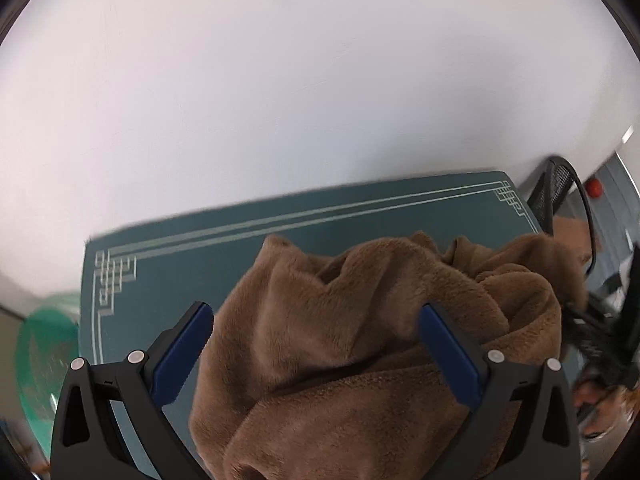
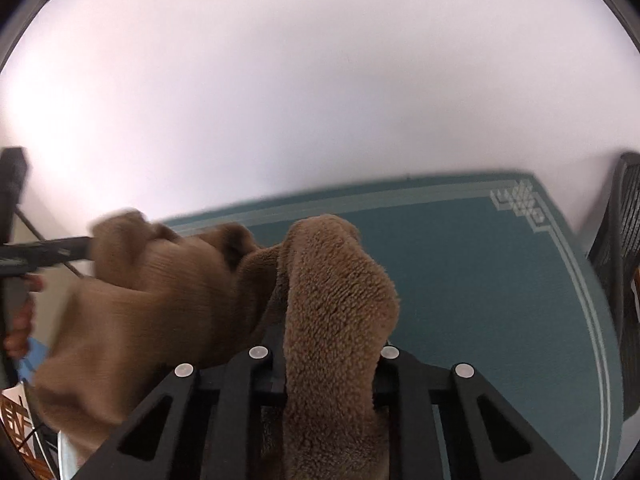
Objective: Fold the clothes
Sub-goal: 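Grasp a blanket edge with the right gripper while the left gripper grasps another edge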
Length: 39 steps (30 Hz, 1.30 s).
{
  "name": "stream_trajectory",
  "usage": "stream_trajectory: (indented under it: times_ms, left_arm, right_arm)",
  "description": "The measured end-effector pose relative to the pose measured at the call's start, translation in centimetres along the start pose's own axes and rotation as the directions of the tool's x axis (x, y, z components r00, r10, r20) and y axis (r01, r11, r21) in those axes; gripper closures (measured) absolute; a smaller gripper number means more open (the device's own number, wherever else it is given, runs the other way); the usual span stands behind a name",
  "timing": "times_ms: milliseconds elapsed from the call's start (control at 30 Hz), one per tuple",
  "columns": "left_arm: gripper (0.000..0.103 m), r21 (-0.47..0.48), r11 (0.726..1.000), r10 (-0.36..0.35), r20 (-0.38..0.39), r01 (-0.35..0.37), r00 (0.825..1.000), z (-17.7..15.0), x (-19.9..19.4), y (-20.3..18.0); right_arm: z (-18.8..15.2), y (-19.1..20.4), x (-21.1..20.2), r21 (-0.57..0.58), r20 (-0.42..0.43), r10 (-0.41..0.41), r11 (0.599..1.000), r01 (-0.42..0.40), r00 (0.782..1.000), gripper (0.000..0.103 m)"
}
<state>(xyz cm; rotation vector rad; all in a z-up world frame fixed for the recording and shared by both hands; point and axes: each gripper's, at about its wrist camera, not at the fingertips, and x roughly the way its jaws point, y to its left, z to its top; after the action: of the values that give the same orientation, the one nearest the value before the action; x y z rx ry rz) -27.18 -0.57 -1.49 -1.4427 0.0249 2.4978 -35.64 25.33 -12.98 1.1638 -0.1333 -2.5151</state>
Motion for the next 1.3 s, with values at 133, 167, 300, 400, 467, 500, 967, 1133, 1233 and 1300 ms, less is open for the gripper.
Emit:
stream_trajectory:
  times_ms: [133,167,300,400,467,500,967,1133,1233,1300]
  left_arm:
    - [0.000,0.084,0.996,-0.017,0.022,0.016,1.000,0.4,-0.4,-0.8]
    - [0.000,0.107,0.994,-0.024,0.019,0.022,1.000,0.5,-0.4,-1.0]
    - [0.000,0.158,0.985,-0.058,-0.028,0.062,0.998,0.6,0.6,-1.4]
    - [0.000,0.142,0.980,-0.127,-0.090,0.139,0.988,0.6,1.4,-0.7]
    - [0.000,0.117,0.982,-0.132,-0.114,0.145,0.985,0.8,2.2,-0.6]
    - [0.000,0.104,0.983,-0.138,-0.118,0.151,0.983,0.7,2.2,-0.4]
    - [0.000,-0.186,0.949,-0.286,-0.177,0.253,0.942,2.1,3.2,-1.4]
    - [0.001,-0.283,0.934,-0.283,-0.218,0.216,0.934,1.9,5.8,-1.7]
    - [0.013,-0.297,0.941,-0.246,-0.275,0.161,0.929,1.2,6.8,-1.8]
    - [0.025,-0.294,0.948,-0.214,-0.296,0.125,0.931,0.8,6.9,-1.8]
  right_arm:
    - [-0.9,1.4,-4.4,-0.017,0.061,0.040,0.999,-0.039,0.997,0.082]
    - [-1.2,1.7,-5.4,-0.020,0.073,0.049,0.999,-0.048,0.996,0.082]
    - [-2.9,2.2,-8.5,0.003,0.087,0.064,0.998,-0.065,0.994,0.082]
    - [-4.3,2.3,-9.8,0.033,0.076,0.069,0.997,-0.072,0.995,0.082]
    - [-5.2,2.5,-9.7,0.031,0.052,0.065,0.997,-0.067,0.997,0.082]
    - [-5.4,2.6,-9.4,0.032,0.040,0.067,0.997,-0.068,0.997,0.082]
    - [-3.3,-3.6,-7.5,0.224,-0.004,-0.062,0.973,0.062,0.998,0.012]
    - [-2.1,-4.8,-2.5,0.281,-0.080,0.059,0.959,-0.034,0.995,0.012]
    - [-2.1,-4.5,-1.5,0.256,-0.121,0.115,0.963,-0.081,0.986,0.049]
    - [-2.3,-3.6,-1.4,0.241,-0.140,0.126,0.966,-0.090,0.982,0.078]
